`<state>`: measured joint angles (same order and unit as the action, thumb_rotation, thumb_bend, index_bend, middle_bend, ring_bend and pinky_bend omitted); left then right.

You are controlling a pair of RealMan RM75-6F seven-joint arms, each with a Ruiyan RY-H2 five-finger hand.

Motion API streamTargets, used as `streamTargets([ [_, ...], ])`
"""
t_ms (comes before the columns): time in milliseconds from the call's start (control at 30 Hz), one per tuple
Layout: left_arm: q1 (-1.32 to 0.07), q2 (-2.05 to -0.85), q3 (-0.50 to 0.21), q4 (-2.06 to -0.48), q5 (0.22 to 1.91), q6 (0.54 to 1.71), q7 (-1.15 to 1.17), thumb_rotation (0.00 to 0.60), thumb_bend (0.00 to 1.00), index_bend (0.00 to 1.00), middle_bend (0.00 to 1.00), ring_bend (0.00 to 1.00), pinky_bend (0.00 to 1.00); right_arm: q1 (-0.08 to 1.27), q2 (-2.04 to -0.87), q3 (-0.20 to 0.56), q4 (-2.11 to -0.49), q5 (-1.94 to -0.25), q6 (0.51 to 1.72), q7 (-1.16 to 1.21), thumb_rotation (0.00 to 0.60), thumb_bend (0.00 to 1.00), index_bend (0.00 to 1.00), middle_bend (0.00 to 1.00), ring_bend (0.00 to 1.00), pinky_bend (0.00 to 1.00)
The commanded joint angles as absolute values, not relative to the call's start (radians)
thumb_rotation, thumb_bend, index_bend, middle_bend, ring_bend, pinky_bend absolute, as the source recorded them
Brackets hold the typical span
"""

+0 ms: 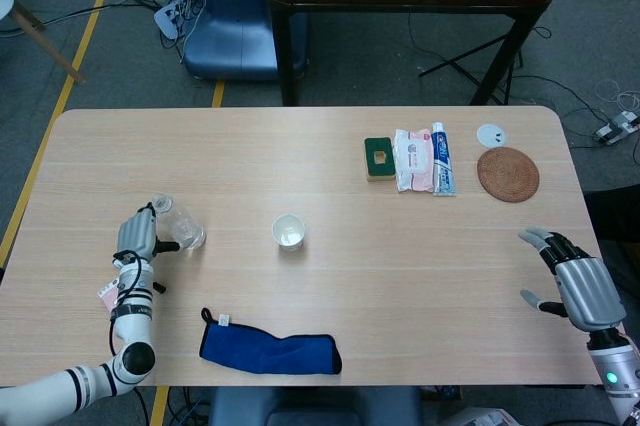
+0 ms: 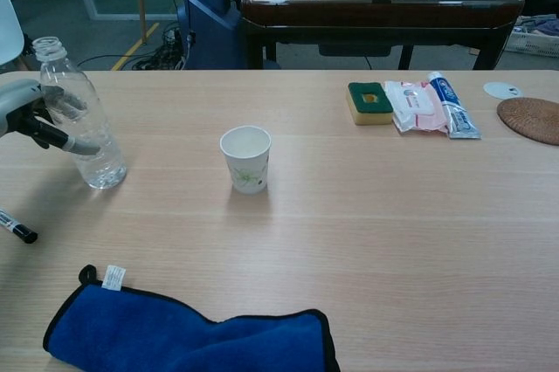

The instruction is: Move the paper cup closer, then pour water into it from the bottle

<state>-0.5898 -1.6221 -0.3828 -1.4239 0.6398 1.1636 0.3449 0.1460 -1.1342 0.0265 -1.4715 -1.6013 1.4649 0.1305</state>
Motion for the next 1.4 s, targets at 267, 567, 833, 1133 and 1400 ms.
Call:
streamTargets([
  [267, -0.582, -1.582, -0.384, -1.48, 0.619, 1.164, 0.362, 0.6, 0.06, 0.17, 0.14, 0.14, 0.32, 0.147, -1.136, 0.026, -1.472, -1.6, 1.461, 0.126, 0.6, 0.04, 0.2, 0.2, 0.19, 0.46],
  [567, -0.548, -1.497, -0.36, -1.593, 0.639, 1.188, 0.367, 0.6, 0.06, 0.12, 0.09, 0.1, 0.28, 0.146, -1.136, 0.024, -1.474, -1.605, 1.464, 0.121, 0.6, 0.04, 0.2, 0.2, 0.19, 0.46],
  [833, -0.472, -1.414, -0.297, -1.649, 0.794, 1.248, 0.292, 0.6, 0.06, 0.12, 0.09, 0.1, 0.28, 0.144, -1.137, 0.023, -1.478, -1.609, 1.472, 0.112, 0.6, 0.04, 0.2, 0.2, 0.19, 0.46],
  [1133, -0.371, -1.336, -0.197, -1.657, 1.027, 1.339, 0.193, 0.6, 0.06, 0.19, 0.09, 0.1, 0.28, 0.145, -1.143, 0.025, -1.478, -1.601, 1.464, 0.094, 0.6, 0.04, 0.2, 0.2, 0.19, 0.46],
  [1400, -0.286, -1.306, -0.091, -1.651, 1.244, 1.457, 0.17, 0.6, 0.06, 0.24, 0.09, 0.1, 0.31, 0.143, -1.147, 0.028, -1.482, -1.596, 1.468, 0.069, 0.6, 0.04, 0.2, 0.2, 0.19, 0.46],
])
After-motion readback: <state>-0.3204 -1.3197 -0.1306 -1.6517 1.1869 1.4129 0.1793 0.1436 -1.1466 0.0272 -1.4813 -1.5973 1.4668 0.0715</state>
